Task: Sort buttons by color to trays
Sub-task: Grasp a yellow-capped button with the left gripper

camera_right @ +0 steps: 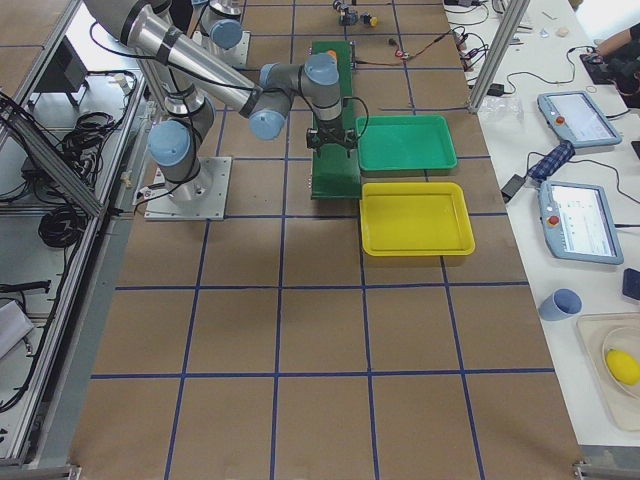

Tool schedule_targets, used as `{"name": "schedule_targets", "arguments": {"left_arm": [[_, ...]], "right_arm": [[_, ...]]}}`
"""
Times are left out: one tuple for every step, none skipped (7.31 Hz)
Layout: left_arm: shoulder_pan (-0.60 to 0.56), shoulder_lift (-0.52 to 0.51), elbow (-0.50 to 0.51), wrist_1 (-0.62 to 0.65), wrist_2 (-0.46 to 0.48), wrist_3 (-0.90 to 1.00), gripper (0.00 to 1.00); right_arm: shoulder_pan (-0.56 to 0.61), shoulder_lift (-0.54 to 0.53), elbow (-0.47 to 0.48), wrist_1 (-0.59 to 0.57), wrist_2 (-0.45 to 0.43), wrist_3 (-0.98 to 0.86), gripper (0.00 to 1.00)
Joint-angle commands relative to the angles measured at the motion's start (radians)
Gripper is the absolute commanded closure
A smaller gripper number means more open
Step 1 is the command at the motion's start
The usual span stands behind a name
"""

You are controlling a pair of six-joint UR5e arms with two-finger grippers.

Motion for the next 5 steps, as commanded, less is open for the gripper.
{"name": "schedule_targets", "arguments": {"left_arm": [[0.004,-0.080,0.043,0.054,0.036,-0.050,0.00],[0.004,-0.101,0.049,0.057,0.059,-0.077,0.00],[-0.002,-0.115,0.048,0.089,0.061,-0.125,0.00],[-0.002,-0.132,0.043,0.090,0.061,-0.172,0.00],[-0.002,-0.147,0.037,0.091,0.059,-0.200,0.00]], "right_arm": [[-0.002,-0.001,0.004,0.016,0.001,0.008,0.00],[-0.001,-0.003,-0.001,0.068,0.020,0.010,0.00],[0.001,-0.006,0.001,0.082,0.062,0.010,0.00],[0.001,-0.006,-0.001,0.082,0.070,0.005,0.00],[0.004,-0.001,-0.001,0.082,0.074,-0.002,0.00]]}}
